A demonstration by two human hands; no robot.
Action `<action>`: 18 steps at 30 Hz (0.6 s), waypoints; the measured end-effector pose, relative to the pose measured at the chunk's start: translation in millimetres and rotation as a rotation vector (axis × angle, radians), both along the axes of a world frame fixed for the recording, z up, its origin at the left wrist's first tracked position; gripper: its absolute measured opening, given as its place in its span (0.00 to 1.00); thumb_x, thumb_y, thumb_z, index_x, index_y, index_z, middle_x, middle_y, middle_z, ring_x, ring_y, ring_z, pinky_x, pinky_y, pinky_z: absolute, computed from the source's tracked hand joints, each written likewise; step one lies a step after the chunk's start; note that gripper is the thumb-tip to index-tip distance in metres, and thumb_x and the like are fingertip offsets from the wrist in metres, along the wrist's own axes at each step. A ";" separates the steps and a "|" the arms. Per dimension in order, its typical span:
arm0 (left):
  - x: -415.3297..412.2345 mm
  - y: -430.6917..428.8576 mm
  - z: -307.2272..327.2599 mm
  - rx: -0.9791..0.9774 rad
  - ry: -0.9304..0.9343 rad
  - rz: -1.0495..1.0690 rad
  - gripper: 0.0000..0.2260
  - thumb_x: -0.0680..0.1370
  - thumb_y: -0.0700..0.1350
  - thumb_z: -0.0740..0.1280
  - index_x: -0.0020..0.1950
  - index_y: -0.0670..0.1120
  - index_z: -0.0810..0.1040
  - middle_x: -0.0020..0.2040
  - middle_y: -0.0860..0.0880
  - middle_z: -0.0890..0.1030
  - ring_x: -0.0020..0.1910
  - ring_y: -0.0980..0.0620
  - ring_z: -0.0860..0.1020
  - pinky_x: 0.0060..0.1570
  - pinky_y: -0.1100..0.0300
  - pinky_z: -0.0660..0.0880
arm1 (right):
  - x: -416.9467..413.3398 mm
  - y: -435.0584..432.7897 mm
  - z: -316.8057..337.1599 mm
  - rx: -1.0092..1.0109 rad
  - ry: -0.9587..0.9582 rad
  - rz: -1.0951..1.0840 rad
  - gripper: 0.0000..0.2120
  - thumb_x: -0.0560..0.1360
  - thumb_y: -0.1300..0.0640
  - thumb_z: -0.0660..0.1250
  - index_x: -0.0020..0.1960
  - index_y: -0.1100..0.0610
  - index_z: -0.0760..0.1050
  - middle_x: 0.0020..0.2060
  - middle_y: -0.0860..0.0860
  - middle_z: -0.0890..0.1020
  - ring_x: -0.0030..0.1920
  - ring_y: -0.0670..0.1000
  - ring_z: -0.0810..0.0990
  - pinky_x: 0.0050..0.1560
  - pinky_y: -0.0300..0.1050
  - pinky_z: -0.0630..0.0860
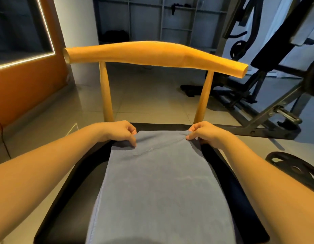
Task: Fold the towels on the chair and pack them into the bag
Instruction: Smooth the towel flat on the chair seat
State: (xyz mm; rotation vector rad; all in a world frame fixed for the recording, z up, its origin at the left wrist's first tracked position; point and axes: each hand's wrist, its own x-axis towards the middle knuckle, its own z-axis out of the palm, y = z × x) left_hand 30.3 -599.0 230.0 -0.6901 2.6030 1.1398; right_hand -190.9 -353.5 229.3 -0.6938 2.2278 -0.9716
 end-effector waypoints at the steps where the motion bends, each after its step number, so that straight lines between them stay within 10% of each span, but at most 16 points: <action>1: 2.1 -2.5 3.7 0.066 0.047 0.012 0.08 0.74 0.43 0.75 0.40 0.45 0.76 0.41 0.41 0.78 0.41 0.43 0.74 0.42 0.56 0.73 | -3.4 3.4 2.1 -0.035 -0.072 -0.004 0.05 0.75 0.63 0.73 0.42 0.58 0.79 0.45 0.57 0.82 0.50 0.56 0.79 0.49 0.48 0.78; 7: 10.0 -2.3 8.9 0.338 0.141 0.043 0.12 0.70 0.39 0.77 0.39 0.46 0.73 0.42 0.42 0.81 0.43 0.45 0.81 0.43 0.55 0.79 | -5.1 11.0 2.4 -0.136 -0.220 -0.025 0.05 0.76 0.68 0.69 0.47 0.62 0.82 0.53 0.59 0.84 0.56 0.59 0.81 0.51 0.50 0.80; 12: 13.3 -16.0 10.1 0.126 0.069 0.113 0.20 0.69 0.47 0.81 0.57 0.46 0.79 0.54 0.44 0.84 0.55 0.44 0.82 0.57 0.51 0.80 | -6.1 13.4 2.5 -0.230 -0.326 -0.193 0.11 0.77 0.66 0.68 0.59 0.65 0.80 0.56 0.61 0.83 0.52 0.57 0.83 0.57 0.52 0.80; 18: 22.1 -33.5 -0.3 -0.032 0.008 0.207 0.08 0.77 0.47 0.75 0.43 0.44 0.84 0.45 0.44 0.84 0.46 0.49 0.78 0.42 0.59 0.74 | -6.0 8.3 0.8 -0.185 -0.315 -0.441 0.06 0.76 0.63 0.72 0.53 0.60 0.81 0.46 0.56 0.81 0.42 0.52 0.78 0.42 0.44 0.75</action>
